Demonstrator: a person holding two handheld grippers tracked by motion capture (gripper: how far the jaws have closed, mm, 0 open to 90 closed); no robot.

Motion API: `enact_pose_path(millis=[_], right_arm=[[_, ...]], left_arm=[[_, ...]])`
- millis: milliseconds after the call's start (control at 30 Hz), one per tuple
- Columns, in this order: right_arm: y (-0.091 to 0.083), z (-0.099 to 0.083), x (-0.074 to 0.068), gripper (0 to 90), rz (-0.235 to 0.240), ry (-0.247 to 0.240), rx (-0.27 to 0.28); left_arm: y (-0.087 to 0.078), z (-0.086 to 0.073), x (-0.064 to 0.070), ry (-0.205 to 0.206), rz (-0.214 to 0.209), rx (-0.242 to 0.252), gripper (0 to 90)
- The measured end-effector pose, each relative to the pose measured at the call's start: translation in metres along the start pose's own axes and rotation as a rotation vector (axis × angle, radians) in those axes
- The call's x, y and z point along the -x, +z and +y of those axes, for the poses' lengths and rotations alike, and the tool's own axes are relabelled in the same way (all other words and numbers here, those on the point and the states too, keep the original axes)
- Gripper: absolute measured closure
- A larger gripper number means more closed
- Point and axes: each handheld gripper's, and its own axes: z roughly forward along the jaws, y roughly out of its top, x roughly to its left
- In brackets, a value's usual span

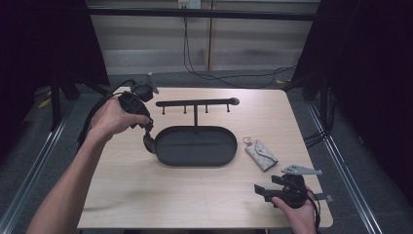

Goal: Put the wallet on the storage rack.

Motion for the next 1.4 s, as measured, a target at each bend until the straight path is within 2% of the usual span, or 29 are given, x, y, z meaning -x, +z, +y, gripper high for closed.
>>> enact_pose_path(millis=[400, 500, 567, 600, 833, 900, 1067, 1133, 1300, 1333, 1400], right_arm=[[0.000, 0.000, 0.000, 16.8, 0.004, 0.002, -0.002], [0.000, 0.000, 0.001, 16.8, 0.006, 0.006, -0.001], [0.000, 0.000, 0.001, 16.8, 0.007, 0.006, -0.002], [0.000, 0.000, 0.001, 16.8, 0.008, 0.006, -0.001], [-0.001, -0.001, 0.001, 16.9, 0.008, 0.007, 0.000], [-0.001, -0.001, 0.001, 16.9, 0.009, 0.006, -0.004], [-0.001, -0.001, 0.001, 16.9, 0.010, 0.006, -0.003], [-0.001, -0.001, 0.001, 16.9, 0.012, 0.003, -0.003], [-0.001, -0.001, 0.001, 16.9, 0.011, 0.003, -0.001], [-0.001, -0.001, 0.001, 16.9, 0.012, 0.003, 0.000], [-0.001, -0.001, 0.001, 16.9, 0.012, 0.003, -0.002]], left_arm=[[0.002, 0.020, -0.001, -0.016, -0.005, 0.014, 70.6], [0.002, 0.025, -0.001, -0.008, 0.003, -0.004, 70.6], [0.002, 0.027, -0.002, -0.017, -0.009, 0.012, 70.6], [0.004, 0.030, -0.003, -0.020, 0.004, 0.001, 70.6], [0.011, 0.037, 0.001, -0.012, 0.003, -0.016, 70.6], [0.011, 0.039, 0.002, -0.021, 0.016, -0.012, 70.6], [0.011, 0.044, 0.001, -0.029, -0.004, -0.013, 70.6], [0.012, 0.046, 0.001, -0.039, 0.011, -0.017, 70.6], [0.016, 0.051, -0.001, -0.058, -0.011, -0.012, 70.6], [0.017, 0.052, -0.001, -0.047, 0.005, -0.024, 70.6], [0.020, 0.053, -0.001, -0.055, 0.004, -0.019, 70.6]])
